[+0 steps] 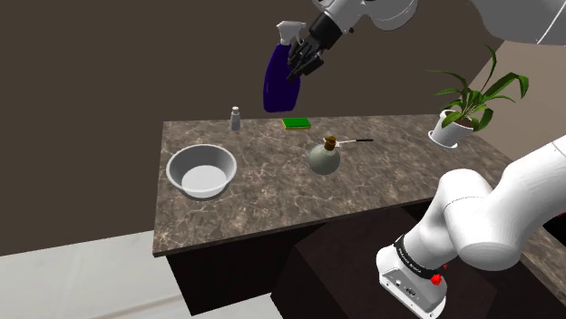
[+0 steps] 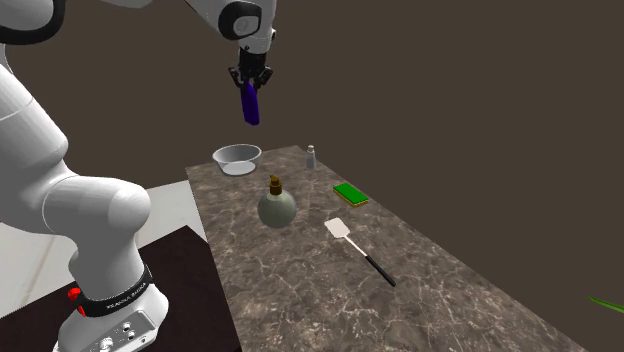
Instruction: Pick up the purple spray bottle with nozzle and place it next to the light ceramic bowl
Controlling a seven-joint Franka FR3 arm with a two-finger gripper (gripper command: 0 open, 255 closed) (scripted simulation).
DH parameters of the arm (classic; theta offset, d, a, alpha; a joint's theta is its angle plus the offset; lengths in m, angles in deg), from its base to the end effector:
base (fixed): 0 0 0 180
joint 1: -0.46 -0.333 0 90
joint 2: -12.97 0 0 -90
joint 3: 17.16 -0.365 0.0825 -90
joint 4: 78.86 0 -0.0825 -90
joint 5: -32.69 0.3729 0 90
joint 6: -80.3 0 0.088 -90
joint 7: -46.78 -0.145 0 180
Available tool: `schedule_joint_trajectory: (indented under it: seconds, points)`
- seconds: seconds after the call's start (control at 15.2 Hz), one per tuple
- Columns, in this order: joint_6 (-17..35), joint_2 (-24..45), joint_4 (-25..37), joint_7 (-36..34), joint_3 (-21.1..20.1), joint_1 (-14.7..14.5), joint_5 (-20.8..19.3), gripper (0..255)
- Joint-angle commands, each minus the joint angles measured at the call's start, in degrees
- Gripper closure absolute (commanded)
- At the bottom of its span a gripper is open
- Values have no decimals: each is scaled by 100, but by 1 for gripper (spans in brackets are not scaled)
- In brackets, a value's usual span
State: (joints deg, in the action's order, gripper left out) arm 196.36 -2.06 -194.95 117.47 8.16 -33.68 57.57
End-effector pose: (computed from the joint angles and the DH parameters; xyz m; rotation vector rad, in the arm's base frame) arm 0.4890 0.0919 0.5981 -2.2269 -1.5893 -0.6461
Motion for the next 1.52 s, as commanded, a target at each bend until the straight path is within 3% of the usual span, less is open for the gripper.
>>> schedule_joint_trajectory:
  seconds: [0.0,1.45]
  points:
    - [140,9,-140,67,1,-7,35,255]
    - [1493,415,-1357,1106,159,-143,738,255]
